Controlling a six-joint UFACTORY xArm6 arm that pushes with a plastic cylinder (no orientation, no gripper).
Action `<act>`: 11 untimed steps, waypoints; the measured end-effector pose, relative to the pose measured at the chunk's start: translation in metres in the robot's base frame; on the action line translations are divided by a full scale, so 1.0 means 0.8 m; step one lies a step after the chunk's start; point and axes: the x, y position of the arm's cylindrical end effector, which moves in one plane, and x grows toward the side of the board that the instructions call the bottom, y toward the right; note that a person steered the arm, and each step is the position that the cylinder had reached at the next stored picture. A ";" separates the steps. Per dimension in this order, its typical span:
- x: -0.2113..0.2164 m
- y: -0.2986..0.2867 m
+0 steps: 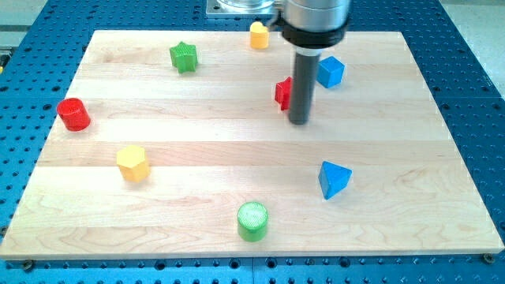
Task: Move blue blocks at the right center of the board
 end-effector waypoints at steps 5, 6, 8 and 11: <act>-0.142 0.035; -0.124 0.102; -0.024 0.145; 0.010 0.167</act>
